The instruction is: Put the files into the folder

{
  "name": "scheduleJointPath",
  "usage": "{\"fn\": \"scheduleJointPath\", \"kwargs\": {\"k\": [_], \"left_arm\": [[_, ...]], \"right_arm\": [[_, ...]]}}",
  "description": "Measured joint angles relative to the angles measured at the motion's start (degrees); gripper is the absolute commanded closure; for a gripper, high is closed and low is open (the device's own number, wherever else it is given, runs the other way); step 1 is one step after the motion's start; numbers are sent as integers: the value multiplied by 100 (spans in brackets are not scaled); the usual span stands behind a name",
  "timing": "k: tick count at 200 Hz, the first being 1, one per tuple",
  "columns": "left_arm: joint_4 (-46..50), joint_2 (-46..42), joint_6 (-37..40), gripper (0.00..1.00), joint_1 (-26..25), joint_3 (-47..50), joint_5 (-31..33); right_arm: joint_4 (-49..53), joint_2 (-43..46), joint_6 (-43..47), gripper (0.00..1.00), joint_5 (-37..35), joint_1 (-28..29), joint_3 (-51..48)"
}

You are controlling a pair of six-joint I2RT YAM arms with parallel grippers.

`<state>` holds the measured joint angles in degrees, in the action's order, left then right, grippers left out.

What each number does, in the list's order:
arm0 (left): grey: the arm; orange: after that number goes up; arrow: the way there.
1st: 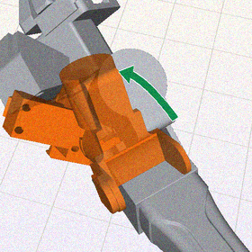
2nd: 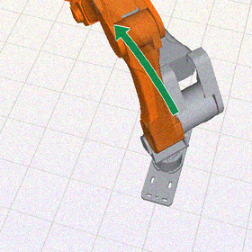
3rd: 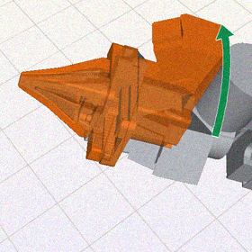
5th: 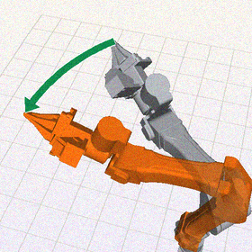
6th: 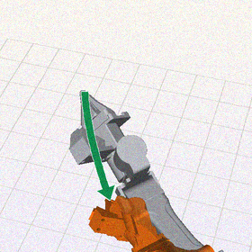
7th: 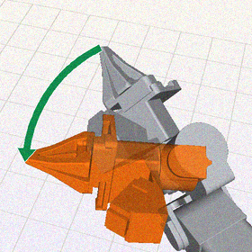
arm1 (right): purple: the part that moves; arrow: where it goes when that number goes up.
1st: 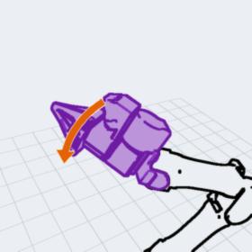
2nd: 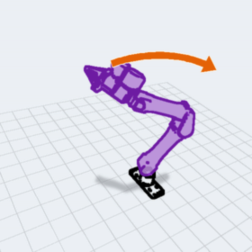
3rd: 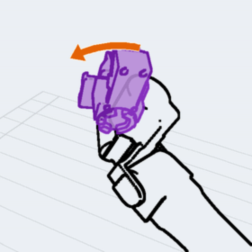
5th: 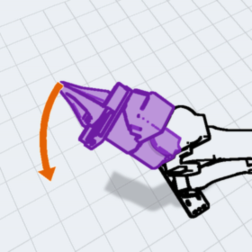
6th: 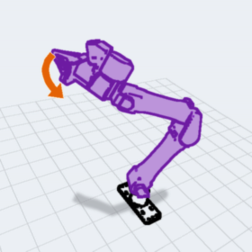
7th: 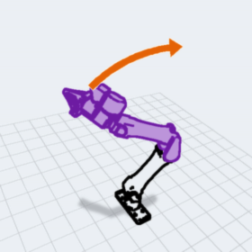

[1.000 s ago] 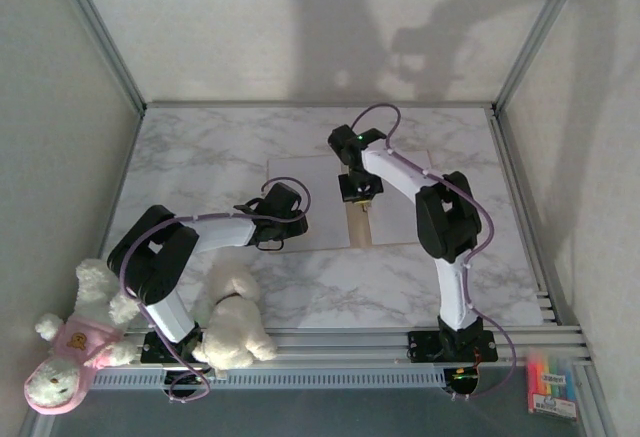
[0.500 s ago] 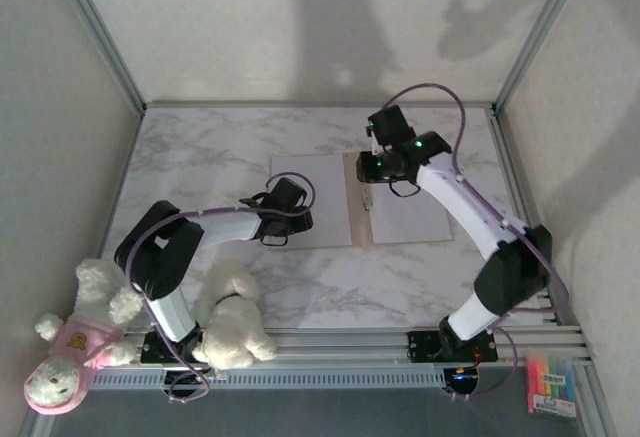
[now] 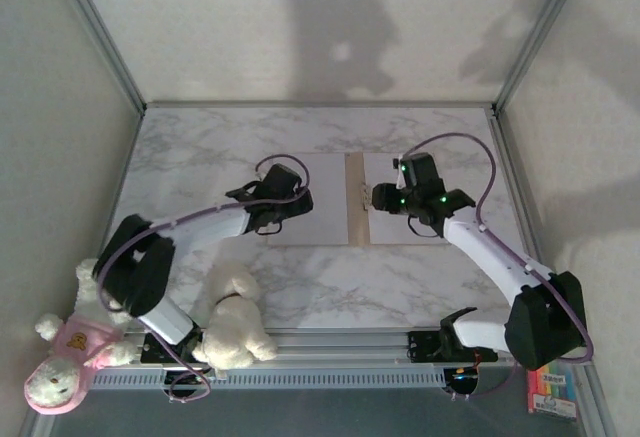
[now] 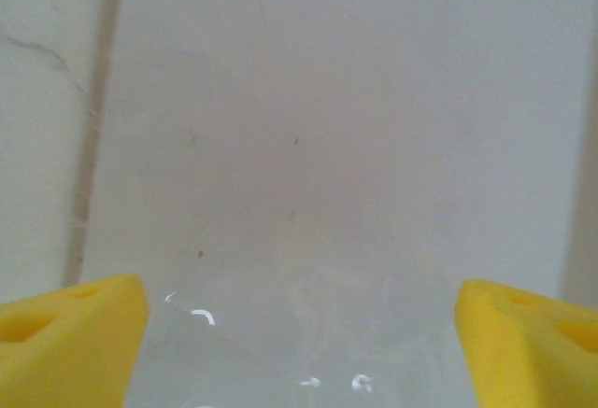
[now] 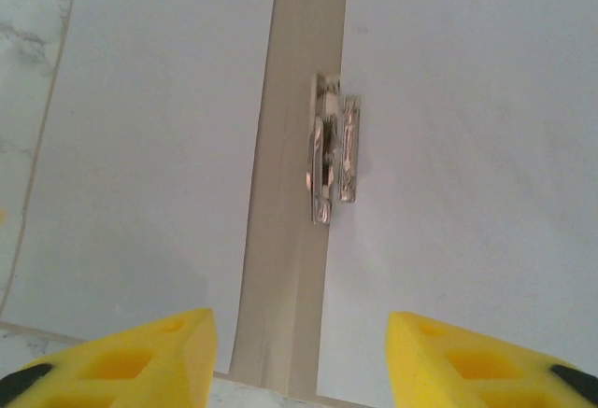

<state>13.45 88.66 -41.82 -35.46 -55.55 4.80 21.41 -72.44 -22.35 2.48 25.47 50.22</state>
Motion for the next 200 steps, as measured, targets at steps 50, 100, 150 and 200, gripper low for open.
{"fn": "scheduleJointPath", "kwargs": {"k": [50, 100, 150, 200], "left_arm": [[-35, -1147, -446, 10, 70, 1025, 151], [-236, -1613, -1058, 14, 81, 2308, 107], [-586, -1646, -1355, 21, 111, 2629, 129], [-896, -1744, -1513, 27, 166, 2907, 94]], "right_arm": [[-605, 0, -133, 34, 188, -46, -422], [-861, 15, -146, 31, 219, -162, -686], [-896, 37, -144, 31, 361, -166, -780], [-977, 92, -146, 30, 483, -170, -846]]}}
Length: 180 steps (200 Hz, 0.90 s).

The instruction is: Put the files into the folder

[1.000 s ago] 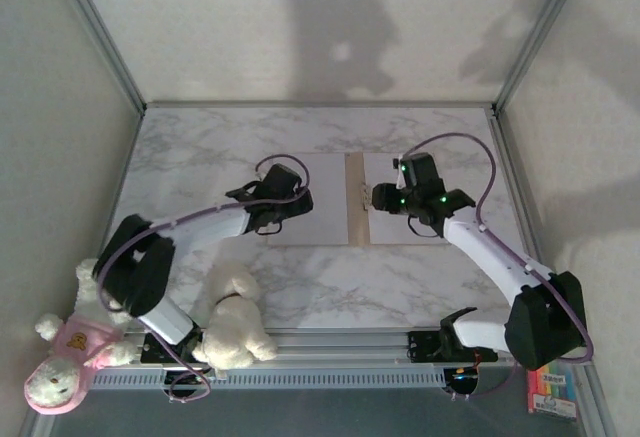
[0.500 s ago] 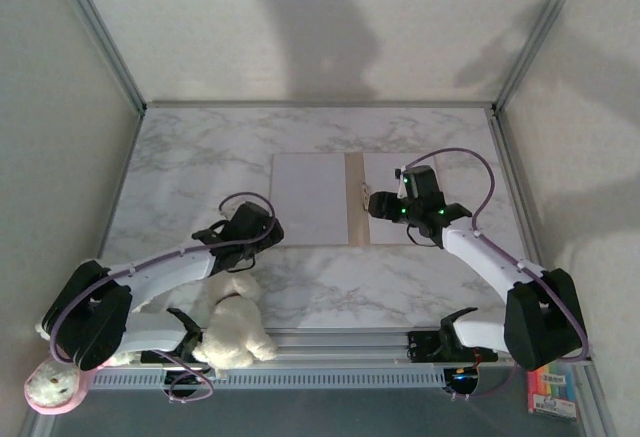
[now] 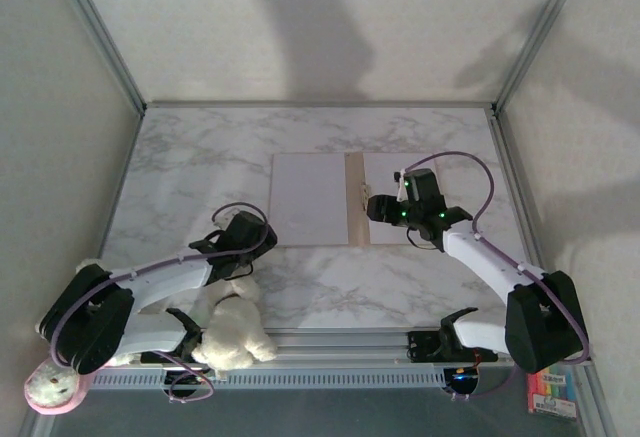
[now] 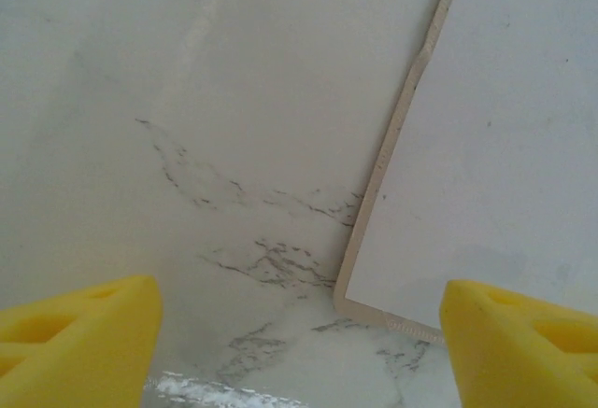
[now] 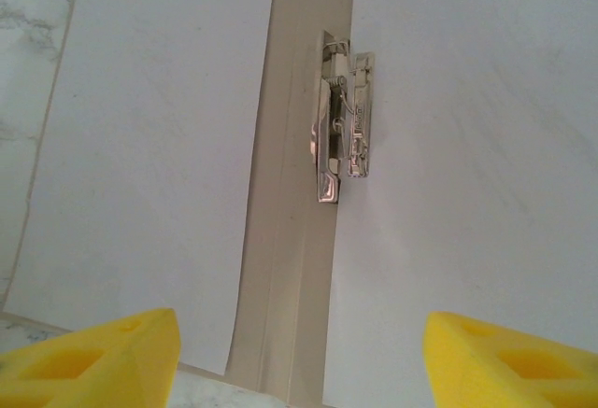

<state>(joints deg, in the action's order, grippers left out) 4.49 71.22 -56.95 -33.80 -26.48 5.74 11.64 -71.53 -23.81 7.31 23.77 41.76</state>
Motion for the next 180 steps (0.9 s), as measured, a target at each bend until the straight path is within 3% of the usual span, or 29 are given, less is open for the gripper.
{"fn": "scheduleJointPath", "kwargs": {"k": [23, 56, 180], "left_arm": [[-243, -26, -4, 40, 33, 127, -195], [-487, -26, -2, 50, 33, 203, -415], [-946, 367, 37, 65, 63, 214, -925]], "right_arm": [[-13, -42, 0, 30, 33, 0, 0], [-15, -162, 0, 30, 48, 0, 0], [13, -221, 0, 30, 48, -17, 2]]}}
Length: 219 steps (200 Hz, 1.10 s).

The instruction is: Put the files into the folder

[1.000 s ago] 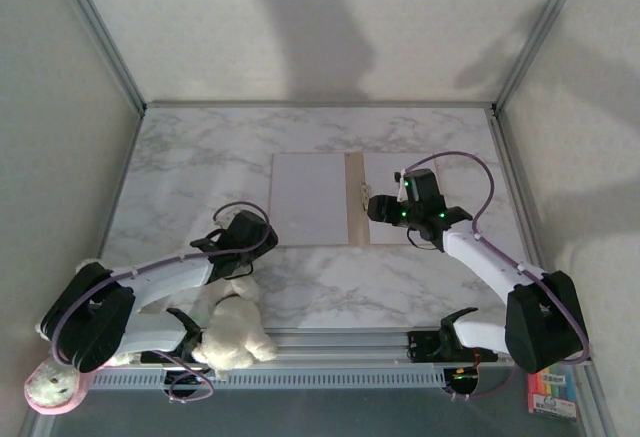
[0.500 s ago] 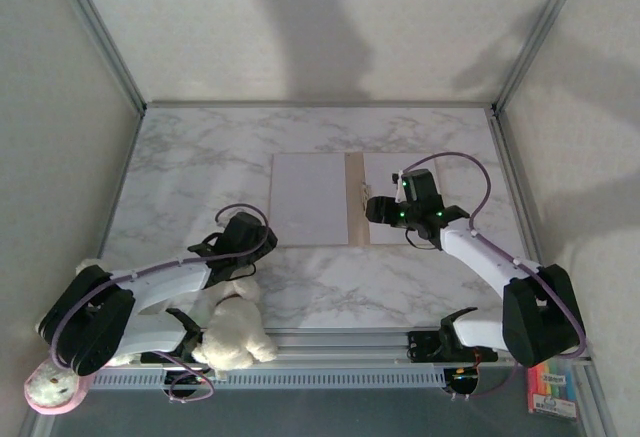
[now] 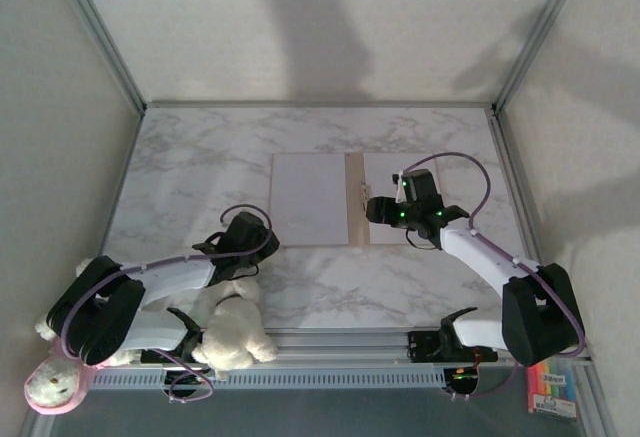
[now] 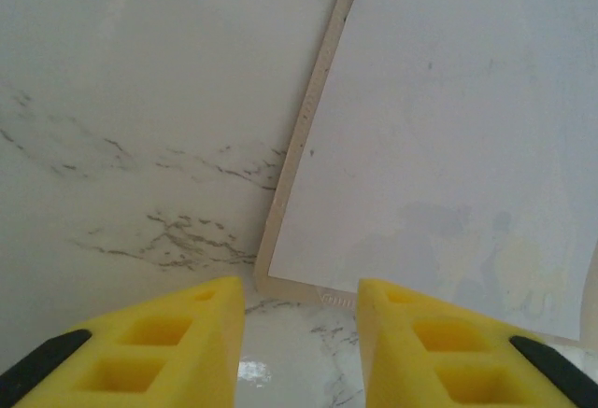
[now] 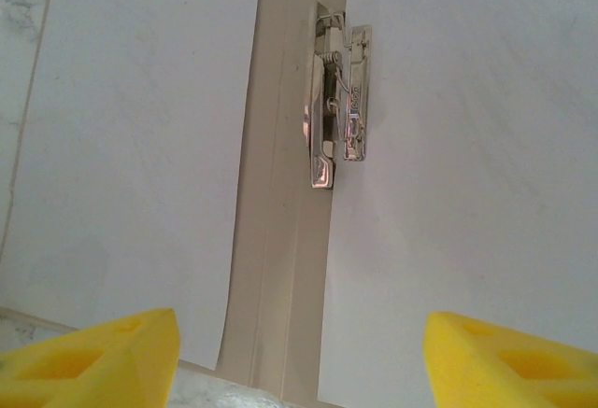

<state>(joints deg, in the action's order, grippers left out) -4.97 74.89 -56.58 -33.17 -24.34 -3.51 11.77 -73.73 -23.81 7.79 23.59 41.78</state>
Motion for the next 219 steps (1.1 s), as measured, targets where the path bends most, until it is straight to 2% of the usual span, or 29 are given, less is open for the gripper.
{"fn": "scheduleJointPath", "kwargs": {"k": [159, 219], "left_arm": [[-479, 313, 149, 70, 190, 2, -256], [-949, 470, 212, 78, 225, 50, -411]], "right_arm": [[61, -98, 0, 30, 2, -9, 55], [114, -107, 0, 30, 63, -11, 59]]}}
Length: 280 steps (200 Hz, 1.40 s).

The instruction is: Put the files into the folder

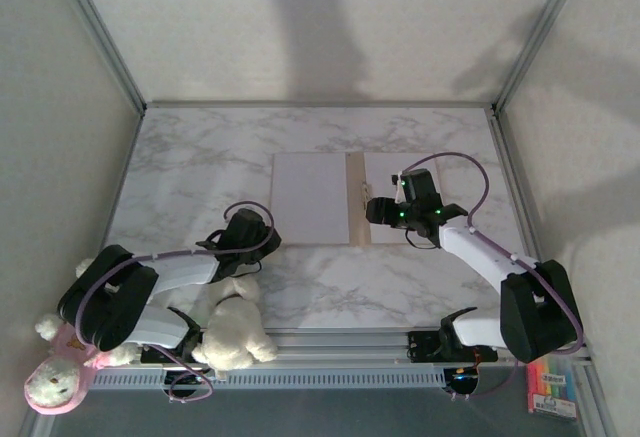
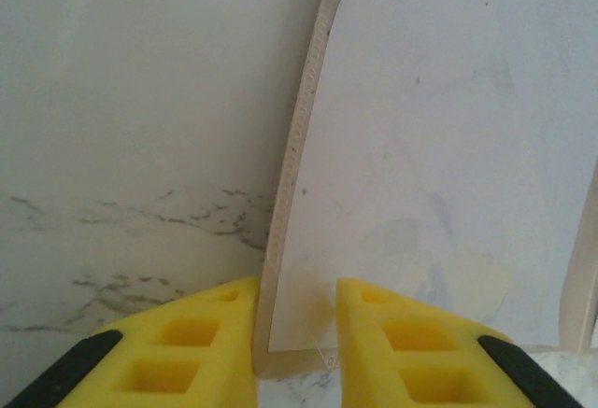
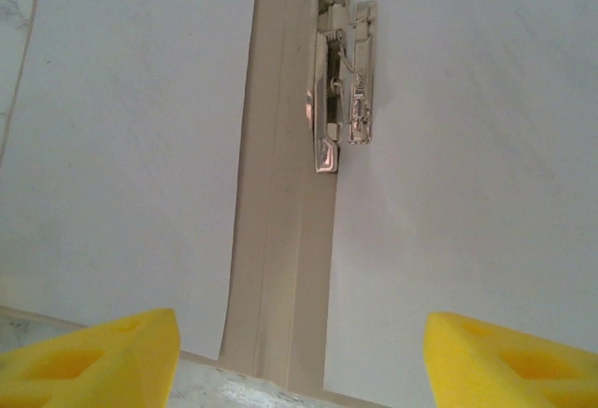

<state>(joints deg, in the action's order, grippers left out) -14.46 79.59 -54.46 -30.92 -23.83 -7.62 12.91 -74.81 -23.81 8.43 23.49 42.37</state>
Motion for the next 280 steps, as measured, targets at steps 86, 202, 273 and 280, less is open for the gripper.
{"fn": "scheduleJointPath", "kwargs": {"k": [86, 202, 273, 280], "left_arm": [[337, -310, 374, 96, 44, -216, 369], [4374, -321, 1659, 100, 42, -3923, 2667], [5818, 483, 1891, 100, -667, -5571, 4068], [5934, 605, 1886, 100, -765, -5711, 4190]], "right_arm": [[223, 155, 2, 29, 85, -9, 186], [1314, 1300, 175, 27, 55, -39, 839], [1731, 1388, 219, 26, 22, -188, 944], [1755, 1390, 221, 26, 22, -214, 944]]}}
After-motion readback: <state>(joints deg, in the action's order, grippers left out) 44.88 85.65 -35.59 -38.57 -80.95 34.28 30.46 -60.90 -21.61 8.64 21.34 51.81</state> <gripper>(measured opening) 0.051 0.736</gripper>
